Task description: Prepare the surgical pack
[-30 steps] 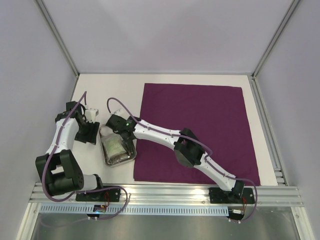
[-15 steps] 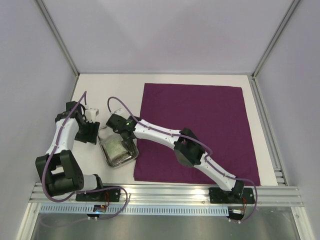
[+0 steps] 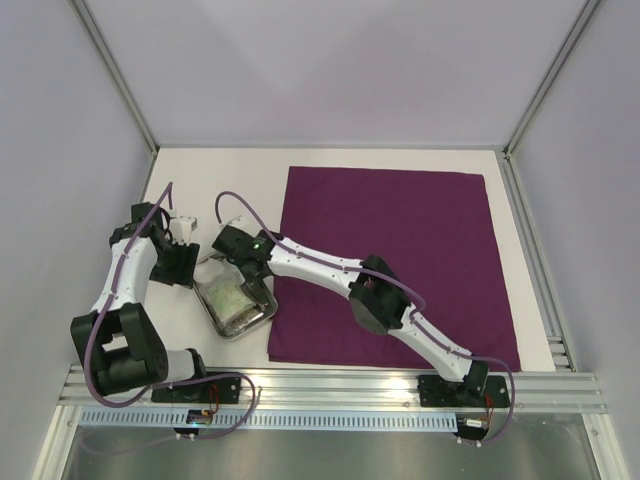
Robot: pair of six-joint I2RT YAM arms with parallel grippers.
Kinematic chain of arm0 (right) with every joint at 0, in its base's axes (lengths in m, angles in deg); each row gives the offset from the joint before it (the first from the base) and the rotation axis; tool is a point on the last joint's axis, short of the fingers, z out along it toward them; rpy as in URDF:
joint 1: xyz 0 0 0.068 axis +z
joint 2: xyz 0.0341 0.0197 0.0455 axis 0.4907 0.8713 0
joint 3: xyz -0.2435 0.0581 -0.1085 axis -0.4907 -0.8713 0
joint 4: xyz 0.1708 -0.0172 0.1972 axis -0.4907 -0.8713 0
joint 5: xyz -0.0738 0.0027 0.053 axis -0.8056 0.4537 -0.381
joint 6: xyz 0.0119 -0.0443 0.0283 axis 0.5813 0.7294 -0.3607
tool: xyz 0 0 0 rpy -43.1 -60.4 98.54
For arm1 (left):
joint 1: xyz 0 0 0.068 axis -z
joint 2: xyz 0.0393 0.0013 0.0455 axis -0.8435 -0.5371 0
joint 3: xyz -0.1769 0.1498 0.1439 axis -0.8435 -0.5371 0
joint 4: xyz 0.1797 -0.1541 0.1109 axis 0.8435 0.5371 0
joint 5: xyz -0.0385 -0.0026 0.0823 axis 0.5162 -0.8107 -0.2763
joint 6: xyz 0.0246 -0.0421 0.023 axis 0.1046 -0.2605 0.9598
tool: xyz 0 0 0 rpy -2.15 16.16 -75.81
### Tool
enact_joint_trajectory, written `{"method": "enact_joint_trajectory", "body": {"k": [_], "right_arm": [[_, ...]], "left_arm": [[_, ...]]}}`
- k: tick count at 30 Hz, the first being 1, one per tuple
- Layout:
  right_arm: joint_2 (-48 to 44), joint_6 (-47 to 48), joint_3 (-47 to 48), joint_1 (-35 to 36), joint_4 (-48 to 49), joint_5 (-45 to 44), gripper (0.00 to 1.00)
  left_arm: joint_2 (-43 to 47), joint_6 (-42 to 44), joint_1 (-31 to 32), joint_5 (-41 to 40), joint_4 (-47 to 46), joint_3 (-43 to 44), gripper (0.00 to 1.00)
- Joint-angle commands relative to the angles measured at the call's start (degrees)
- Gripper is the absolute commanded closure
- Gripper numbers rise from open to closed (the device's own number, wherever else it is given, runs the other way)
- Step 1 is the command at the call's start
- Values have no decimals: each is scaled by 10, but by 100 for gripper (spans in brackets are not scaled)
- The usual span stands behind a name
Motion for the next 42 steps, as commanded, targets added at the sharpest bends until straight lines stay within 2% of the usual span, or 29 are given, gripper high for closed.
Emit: {"method": "enact_joint_trajectory", "body": {"k": [1, 12, 21, 29, 42], "right_arm": [[-62, 4, 30, -3, 21, 8, 100], [-61, -4, 53, -18, 30, 33, 100], [-94, 48, 11, -59, 63, 114, 100], [-158, 116, -106, -98, 93, 150, 100], [-237, 231, -224, -170, 82, 254, 100]], "left_arm": [[18, 8, -4, 8, 7, 10, 39], [20, 3, -4, 15, 17, 27, 39], [14, 6, -4, 10, 15, 23, 39], [12, 8, -4, 5, 14, 27, 39], [8, 8, -4, 0, 13, 26, 39]]}}
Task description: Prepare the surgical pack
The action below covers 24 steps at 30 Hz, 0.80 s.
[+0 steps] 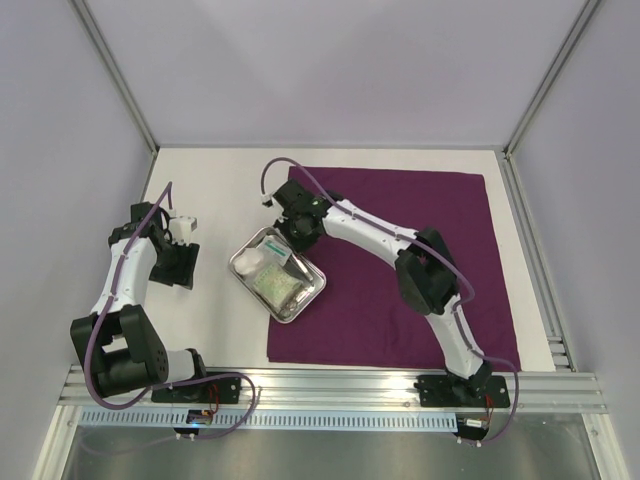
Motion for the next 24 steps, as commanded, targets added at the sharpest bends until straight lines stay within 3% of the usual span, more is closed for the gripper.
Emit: {"method": "enact_joint_trajectory", "body": {"k": [1, 16, 24], "right_arm": [[-77, 41, -29, -25, 39, 57, 100], [-184, 166, -272, -128, 115, 50, 100], [-184, 270, -301, -200, 106, 26, 100]], "left_arm": [[4, 8, -4, -1, 0, 20, 39], [5, 18, -4, -17, -1, 20, 39], [3, 21, -4, -26, -3, 24, 39]]}}
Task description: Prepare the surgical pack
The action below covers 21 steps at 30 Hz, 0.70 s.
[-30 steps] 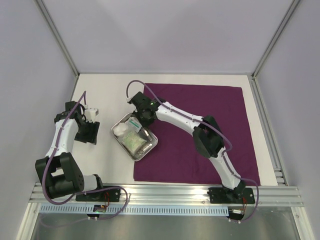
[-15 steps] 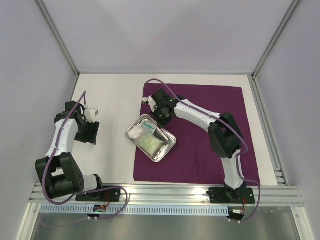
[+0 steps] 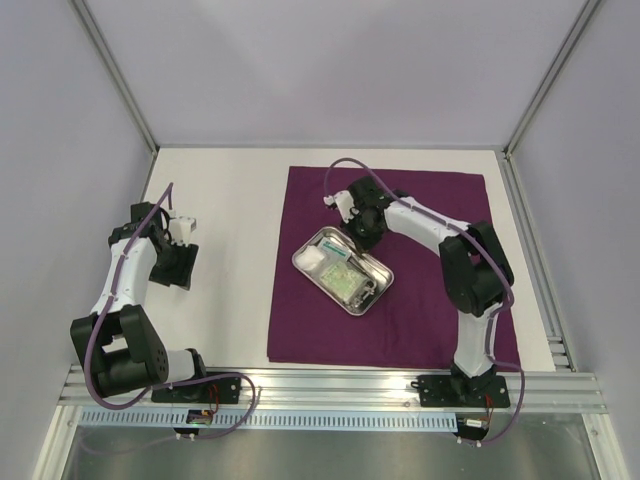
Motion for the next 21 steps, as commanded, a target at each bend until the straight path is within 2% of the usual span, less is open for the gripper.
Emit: {"method": "enact_joint_trajectory", "body": {"k": [1, 10, 17, 20, 21], "right_arm": [[-29, 77, -6, -34, 24, -29, 100], [-24, 180, -34, -88, 20, -110, 99], [-17, 197, -17, -102, 27, -136, 99], [-23, 188, -1, -102, 21, -152, 84], [-26, 183, 5, -102, 17, -147, 73]], "left_arm": [[3, 13, -4, -8, -2, 25, 39], [-6, 14, -4, -17, 4, 37, 39], [-25, 2, -4, -12, 12, 54, 38], [-28, -1, -4, -5, 19, 63, 38], [-28, -1, -4, 0, 25, 65, 38]]}}
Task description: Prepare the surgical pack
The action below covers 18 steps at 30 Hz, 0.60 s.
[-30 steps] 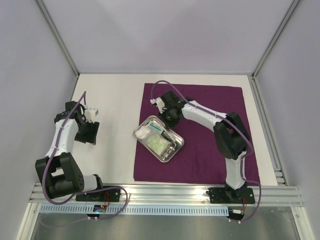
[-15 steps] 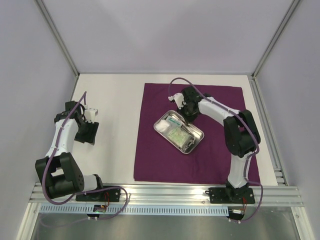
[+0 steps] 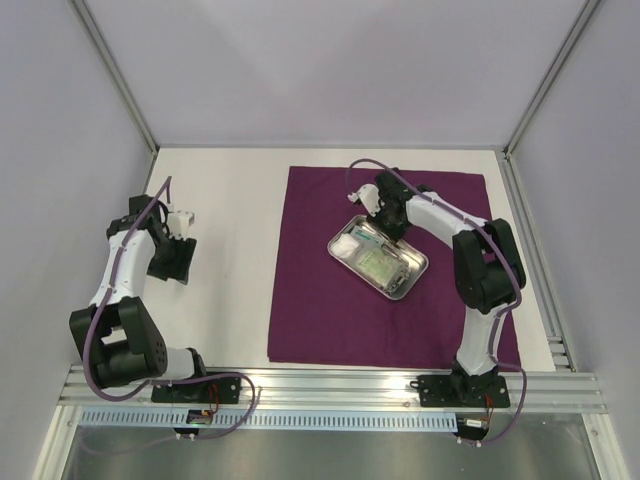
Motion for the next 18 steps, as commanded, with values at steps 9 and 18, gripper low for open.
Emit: {"method": "enact_joint_trajectory", "body": {"k": [9, 18], "right_arm": [[-103, -54, 66, -10, 23, -9, 53], [-193, -276, 20, -72, 48, -76, 51]], "left_arm": [[-15, 0, 65, 32, 56, 96, 33], [-131, -9, 313, 24, 94, 207, 11]]}}
